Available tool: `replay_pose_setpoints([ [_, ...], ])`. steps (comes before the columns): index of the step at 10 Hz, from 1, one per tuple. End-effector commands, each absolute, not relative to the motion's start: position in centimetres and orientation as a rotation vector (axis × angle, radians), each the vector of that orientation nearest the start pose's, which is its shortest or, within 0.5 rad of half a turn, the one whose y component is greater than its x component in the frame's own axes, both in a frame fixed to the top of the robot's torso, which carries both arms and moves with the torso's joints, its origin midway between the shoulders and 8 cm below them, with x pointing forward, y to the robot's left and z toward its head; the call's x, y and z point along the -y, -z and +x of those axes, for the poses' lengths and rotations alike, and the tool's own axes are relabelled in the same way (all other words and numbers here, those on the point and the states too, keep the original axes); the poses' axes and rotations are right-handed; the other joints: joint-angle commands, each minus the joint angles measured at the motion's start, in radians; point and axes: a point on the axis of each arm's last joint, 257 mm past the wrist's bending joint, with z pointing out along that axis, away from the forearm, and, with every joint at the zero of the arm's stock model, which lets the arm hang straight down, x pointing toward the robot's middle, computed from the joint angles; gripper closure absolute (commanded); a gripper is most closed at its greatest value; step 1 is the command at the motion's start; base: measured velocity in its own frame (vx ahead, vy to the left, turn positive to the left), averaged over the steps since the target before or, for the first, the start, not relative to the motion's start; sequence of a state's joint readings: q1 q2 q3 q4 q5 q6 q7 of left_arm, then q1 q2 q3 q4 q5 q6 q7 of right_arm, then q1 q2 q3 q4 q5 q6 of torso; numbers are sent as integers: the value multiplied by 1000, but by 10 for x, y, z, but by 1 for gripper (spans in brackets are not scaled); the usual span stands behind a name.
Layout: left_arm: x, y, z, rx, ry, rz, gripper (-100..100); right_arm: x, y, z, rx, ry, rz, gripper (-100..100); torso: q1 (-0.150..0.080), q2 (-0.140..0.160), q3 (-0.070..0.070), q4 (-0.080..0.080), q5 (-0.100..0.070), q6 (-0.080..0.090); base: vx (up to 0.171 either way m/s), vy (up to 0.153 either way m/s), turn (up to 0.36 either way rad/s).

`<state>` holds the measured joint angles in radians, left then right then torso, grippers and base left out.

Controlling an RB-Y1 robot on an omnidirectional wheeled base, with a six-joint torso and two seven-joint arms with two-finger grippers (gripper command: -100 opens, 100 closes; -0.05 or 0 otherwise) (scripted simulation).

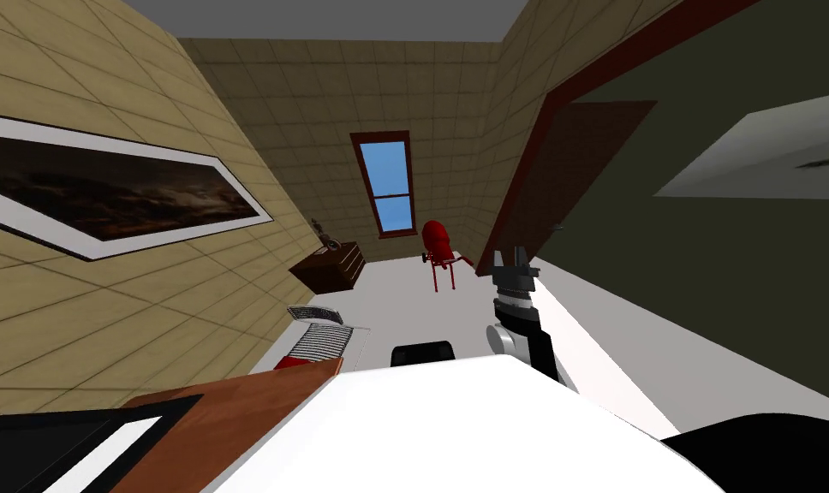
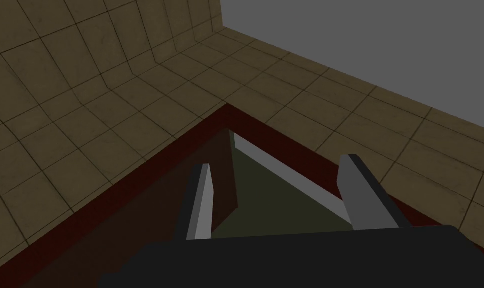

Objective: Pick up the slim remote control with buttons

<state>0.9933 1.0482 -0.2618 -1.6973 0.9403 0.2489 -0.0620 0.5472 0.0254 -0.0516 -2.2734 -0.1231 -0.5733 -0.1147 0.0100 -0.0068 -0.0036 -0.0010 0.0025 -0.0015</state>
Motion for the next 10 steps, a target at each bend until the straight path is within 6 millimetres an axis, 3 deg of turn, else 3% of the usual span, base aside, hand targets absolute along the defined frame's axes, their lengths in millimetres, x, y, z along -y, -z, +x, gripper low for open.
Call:
replay_pose_setpoints([
  [1,-462,484,-30,-2064,180,-2208,-100,318,-21,321,-453,-1414,759,0,0,0,0,0,0,0,46,101,-306],
  [6,-465,488,-81,-2036,36,-2389,-100,318,-21,321,-453,-1414,759,0,-1,1,0,0,0,0,16,104,-160],
  [7,-464,488,-73,-2042,61,-2359,-100,318,-21,321,-453,-1414,759,0,1,1,0,0,0,0,4,61,-44],
  [8,-464,488,-75,-2041,54,-2365,0,318,-21,321,-453,-1414,759,0,-3,1,1,0,0,-1,1,11,4],
  [9,-461,497,-76,-2033,57,-2364,-100,318,-21,321,-453,-1414,759,0,-6,1,1,0,-1,-1,-5,14,-32],
  [10,-459,502,-76,-2030,58,-2364,-100,318,-21,321,-453,-1414,759,0,-6,2,1,0,-1,-1,-8,15,-28],
])
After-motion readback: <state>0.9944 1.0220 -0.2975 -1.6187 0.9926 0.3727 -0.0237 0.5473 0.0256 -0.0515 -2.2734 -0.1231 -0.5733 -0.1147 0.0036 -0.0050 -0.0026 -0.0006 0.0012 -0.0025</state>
